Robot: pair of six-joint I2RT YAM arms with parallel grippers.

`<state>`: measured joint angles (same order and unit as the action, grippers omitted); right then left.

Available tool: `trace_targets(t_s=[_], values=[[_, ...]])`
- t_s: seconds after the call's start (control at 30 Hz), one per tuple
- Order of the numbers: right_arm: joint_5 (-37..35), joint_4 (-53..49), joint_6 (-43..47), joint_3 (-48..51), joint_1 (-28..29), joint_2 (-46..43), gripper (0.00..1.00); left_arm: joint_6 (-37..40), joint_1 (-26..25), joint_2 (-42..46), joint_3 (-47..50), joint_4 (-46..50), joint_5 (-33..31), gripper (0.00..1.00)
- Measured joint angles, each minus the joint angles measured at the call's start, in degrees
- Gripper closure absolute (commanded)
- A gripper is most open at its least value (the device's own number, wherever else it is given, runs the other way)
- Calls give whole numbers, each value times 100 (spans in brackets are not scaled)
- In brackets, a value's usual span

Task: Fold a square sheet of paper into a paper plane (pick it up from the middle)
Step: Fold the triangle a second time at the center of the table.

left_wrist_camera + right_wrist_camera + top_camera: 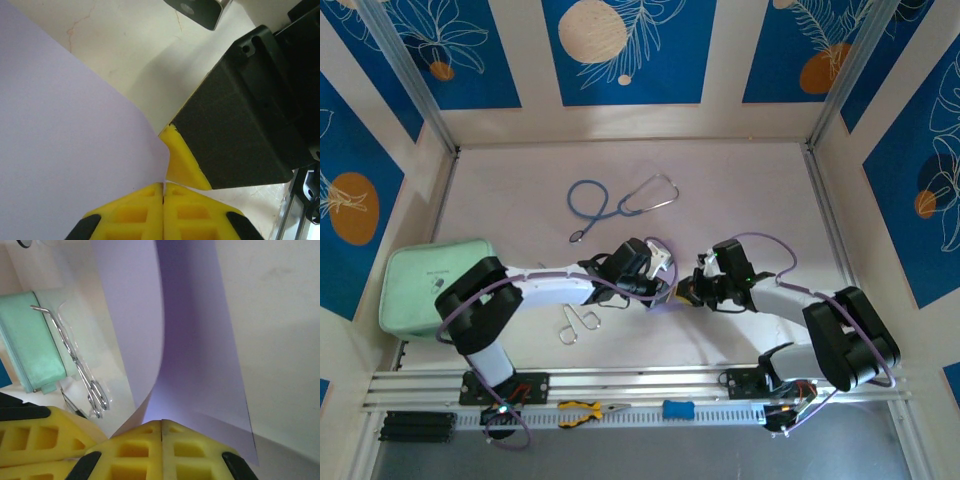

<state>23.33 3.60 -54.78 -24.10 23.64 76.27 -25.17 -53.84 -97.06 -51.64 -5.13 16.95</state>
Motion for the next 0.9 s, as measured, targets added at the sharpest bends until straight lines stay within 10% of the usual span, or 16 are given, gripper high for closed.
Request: trace_targets(t_s=[0.9], values=[[-334, -157, -28, 0, 116, 46, 98, -2, 7, -90, -17, 2, 61, 100]])
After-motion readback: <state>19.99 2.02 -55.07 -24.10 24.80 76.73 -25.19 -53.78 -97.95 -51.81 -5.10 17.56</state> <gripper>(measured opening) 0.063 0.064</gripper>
